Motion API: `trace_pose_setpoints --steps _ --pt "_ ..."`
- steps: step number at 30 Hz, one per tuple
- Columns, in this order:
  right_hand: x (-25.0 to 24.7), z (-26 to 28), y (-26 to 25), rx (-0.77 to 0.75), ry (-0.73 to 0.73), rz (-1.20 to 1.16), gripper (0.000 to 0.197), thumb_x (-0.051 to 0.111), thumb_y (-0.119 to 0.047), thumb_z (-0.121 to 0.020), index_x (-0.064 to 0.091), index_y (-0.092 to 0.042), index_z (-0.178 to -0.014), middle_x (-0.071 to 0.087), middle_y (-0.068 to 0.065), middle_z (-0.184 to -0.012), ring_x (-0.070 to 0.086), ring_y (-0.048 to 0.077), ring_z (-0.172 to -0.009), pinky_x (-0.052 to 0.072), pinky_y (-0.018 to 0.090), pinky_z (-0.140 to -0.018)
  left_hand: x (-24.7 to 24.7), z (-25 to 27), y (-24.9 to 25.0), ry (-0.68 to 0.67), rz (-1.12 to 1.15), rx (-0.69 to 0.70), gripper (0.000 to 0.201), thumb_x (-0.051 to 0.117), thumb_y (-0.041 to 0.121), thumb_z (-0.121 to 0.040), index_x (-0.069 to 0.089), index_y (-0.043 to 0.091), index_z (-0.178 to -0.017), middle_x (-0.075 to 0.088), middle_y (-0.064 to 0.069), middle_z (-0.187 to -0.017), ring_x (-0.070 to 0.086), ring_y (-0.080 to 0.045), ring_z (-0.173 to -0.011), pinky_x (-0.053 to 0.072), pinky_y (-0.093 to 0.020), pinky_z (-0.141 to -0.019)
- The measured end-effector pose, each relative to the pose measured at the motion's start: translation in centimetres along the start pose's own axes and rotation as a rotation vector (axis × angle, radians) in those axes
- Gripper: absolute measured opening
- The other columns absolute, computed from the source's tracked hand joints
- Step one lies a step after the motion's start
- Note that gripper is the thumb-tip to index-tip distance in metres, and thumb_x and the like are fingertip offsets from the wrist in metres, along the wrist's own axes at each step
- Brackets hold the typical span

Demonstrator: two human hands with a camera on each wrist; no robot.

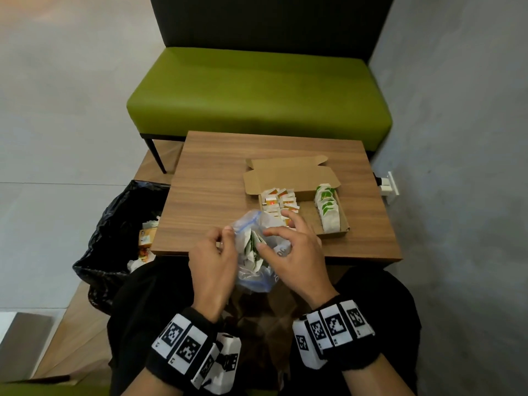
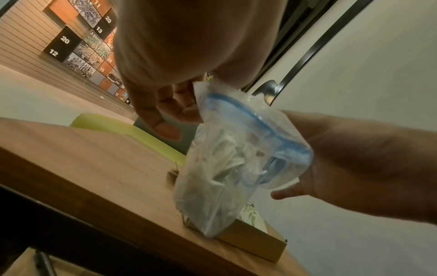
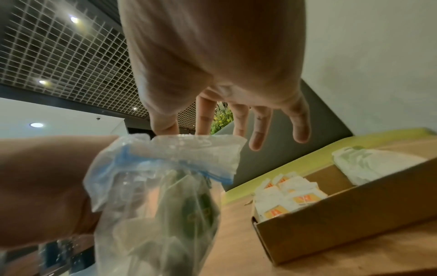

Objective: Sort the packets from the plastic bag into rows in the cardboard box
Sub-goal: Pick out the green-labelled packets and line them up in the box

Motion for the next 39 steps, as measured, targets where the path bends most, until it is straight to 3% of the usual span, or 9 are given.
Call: trace_pose_setpoints --steps 7,14,17,23,31,34,36,37,39 --pt "0.8 -1.8 -3.6 -0.026 -0.1 0.202 0.029 0.071 -0.056 -0.078 0.074 -0.034 -0.097 0.042 -0.01 -0.152 0.031 0.013 -0.141 0.024 0.055 -0.115 -1.0 -1.7 0.1 0.06 -0.006 -0.028 0.037 0.046 0.032 -0.102 0.06 0.016 -0.072 0.059 0.0 -0.062 0.055 -0.012 -0.057 0.035 -0.026 -0.053" --pt "3.2 -5.7 -6.4 0.016 -0.193 0.361 0.045 0.068 -0.053 -0.084 0.067 -0.03 -0.123 0.027 0.003 -0.161 0.022 0.024 -0.147 0.014 0.065 -0.117 -1.6 -5.8 0.1 0.103 0.039 0.028 0.031 0.046 0.028 -0.102 0.06 0.01 -0.08 0.059 -0.002 -0.068 0.055 -0.015 -0.063 0.045 -0.038 -0.062" --pt "4.4 -7.6 -6.9 0.014 -0.205 0.377 0.038 0.068 -0.051 -0.085 0.071 -0.026 -0.114 0.031 0.003 -0.16 0.026 0.026 -0.145 0.016 0.066 -0.116 -1.9 -7.2 0.0 0.09 0.046 0.055 0.03 0.045 0.028 -0.103 0.062 0.012 -0.083 0.06 -0.002 -0.07 0.053 -0.011 -0.062 0.042 -0.029 -0.058" --pt "7.3 -9.3 -7.2 -0.02 -0.187 0.368 0.028 0.069 -0.046 -0.085 0.075 -0.028 -0.105 0.042 -0.002 -0.153 0.036 0.025 -0.136 0.026 0.062 -0.112 -2.3 -9.5 -1.9 0.149 -0.017 0.071 0.033 0.046 0.03 -0.101 0.063 0.01 -0.081 0.063 -0.006 -0.073 0.06 -0.022 -0.07 0.048 -0.04 -0.065" --pt "6.8 -10.8 -6.4 0.066 -0.062 0.108 0.016 0.072 -0.028 -0.084 0.073 -0.018 -0.072 0.052 -0.001 -0.147 0.044 0.022 -0.134 0.038 0.042 -0.109 -2.7 -12.1 -2.4 0.166 -0.327 0.058 0.034 0.047 0.031 -0.1 0.067 0.008 -0.086 0.065 -0.007 -0.072 0.056 -0.022 -0.064 0.037 -0.03 -0.061" --pt "5.8 -11.5 -6.2 0.087 0.03 -0.049 0.015 0.073 -0.025 -0.082 0.076 -0.014 -0.073 0.066 0.0 -0.13 0.059 0.017 -0.118 0.046 0.03 -0.093 -2.6 -13.8 -2.4 0.162 -0.416 0.053 0.035 0.046 0.032 -0.1 0.067 0.009 -0.085 0.064 -0.007 -0.073 0.055 -0.026 -0.068 0.037 -0.031 -0.063" --pt "5.1 -12.0 -5.9 0.133 0.104 -0.188 0.019 0.074 -0.022 -0.081 0.073 -0.017 -0.062 0.076 -0.002 -0.092 0.068 0.012 -0.085 0.05 0.027 -0.072 -2.5 -14.9 -2.5 0.157 -0.432 0.045 0.037 0.045 0.034 -0.1 0.067 0.01 -0.083 0.062 -0.008 -0.072 0.061 -0.034 -0.074 0.038 -0.033 -0.065" --pt "4.7 -12.3 -5.6 0.156 0.138 -0.225 0.025 0.074 -0.021 -0.08 0.068 -0.02 -0.055 0.071 -0.004 -0.07 0.064 0.012 -0.066 0.049 0.027 -0.062 -2.4 -15.4 -2.7 0.156 -0.433 0.037 0.038 0.044 0.035 -0.1 0.068 0.009 -0.083 0.064 -0.01 -0.074 0.062 -0.036 -0.078 0.04 -0.033 -0.066" --pt "4.3 -12.8 -4.9 0.224 0.193 -0.254 0.032 0.073 -0.02 -0.078 0.06 -0.018 -0.049 0.06 -0.005 -0.051 0.058 0.018 -0.053 0.049 0.031 -0.054 -2.0 -16.3 -2.9 0.159 -0.442 0.011 0.041 0.044 0.039 -0.099 0.07 0.01 -0.087 0.067 -0.015 -0.08 0.064 -0.04 -0.083 0.042 -0.036 -0.067"
Point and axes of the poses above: each hand's wrist, its own z-axis away from the middle knuckle, its own x-axis out of the palm, y = z × x, the point moved 3 cm from there along -z, towards the middle knuckle
